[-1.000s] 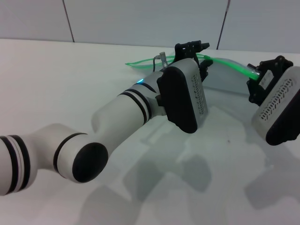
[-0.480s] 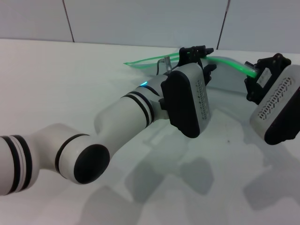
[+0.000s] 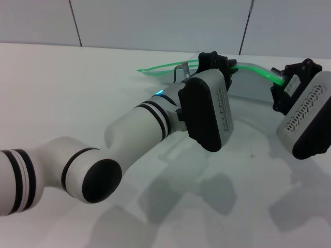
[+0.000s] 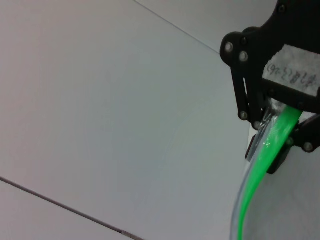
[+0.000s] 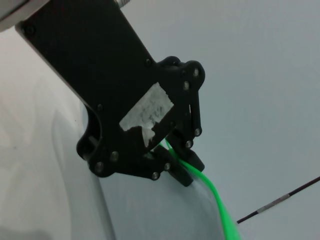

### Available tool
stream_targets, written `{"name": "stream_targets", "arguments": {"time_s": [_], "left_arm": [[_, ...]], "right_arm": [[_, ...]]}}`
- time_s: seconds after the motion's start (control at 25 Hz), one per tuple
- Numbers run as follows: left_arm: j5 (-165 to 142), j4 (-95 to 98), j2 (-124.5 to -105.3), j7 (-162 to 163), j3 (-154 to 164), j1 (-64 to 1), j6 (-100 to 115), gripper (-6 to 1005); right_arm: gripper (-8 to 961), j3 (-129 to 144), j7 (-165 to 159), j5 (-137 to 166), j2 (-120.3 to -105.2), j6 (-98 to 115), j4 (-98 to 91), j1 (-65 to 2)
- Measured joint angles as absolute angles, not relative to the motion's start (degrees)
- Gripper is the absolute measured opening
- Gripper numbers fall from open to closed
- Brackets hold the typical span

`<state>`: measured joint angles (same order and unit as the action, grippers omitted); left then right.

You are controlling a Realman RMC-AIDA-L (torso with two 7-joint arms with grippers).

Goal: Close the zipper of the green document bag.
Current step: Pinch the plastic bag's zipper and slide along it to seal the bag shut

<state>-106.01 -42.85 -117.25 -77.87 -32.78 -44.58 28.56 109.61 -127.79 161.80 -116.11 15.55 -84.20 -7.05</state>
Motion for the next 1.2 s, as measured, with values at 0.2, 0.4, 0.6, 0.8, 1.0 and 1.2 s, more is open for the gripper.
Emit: {"name": "stream_targets", "arguments": {"time_s": [0.2, 0.4, 0.6, 0.8, 1.0, 1.2], "left_arm": [[-106.0, -42.9, -117.25, -77.9, -32.8, -44.2, 28.6, 79], [-105.8, -42.7, -117.25, -77.9, -32.9, -43.8, 28.6, 60], [-105.3, -42.1, -117.22, -77.9, -33.2, -43.4, 28.6, 60], [-104.5, -41.4, -117.16, -77.9, -33.2, -43.3, 28.6, 60], [-103.3, -40.3, -117.11, -77.9, -33.2, -43.1, 28.7, 60], [-101.8, -39.0, -116.93, -77.9, -33.3, -42.3, 29.1, 59]], "right_arm": [[95, 109.6, -127.8, 161.8, -116.11, 15.5, -84.0, -7.1], [100, 109.5, -127.8, 161.8, -116.1, 15.5, -84.0, -7.0], [106, 109.6, -127.8, 161.8, -116.1, 15.5, -84.1, -6.8], [111, 109.6, -127.8, 161.8, -116.1, 15.6, -84.1, -6.7], [117, 109.4, -127.8, 161.8, -116.1, 15.6, -84.2, -6.6], [122, 108.9, -127.8, 161.8, -116.1, 15.6, -84.5, -6.2]]}}
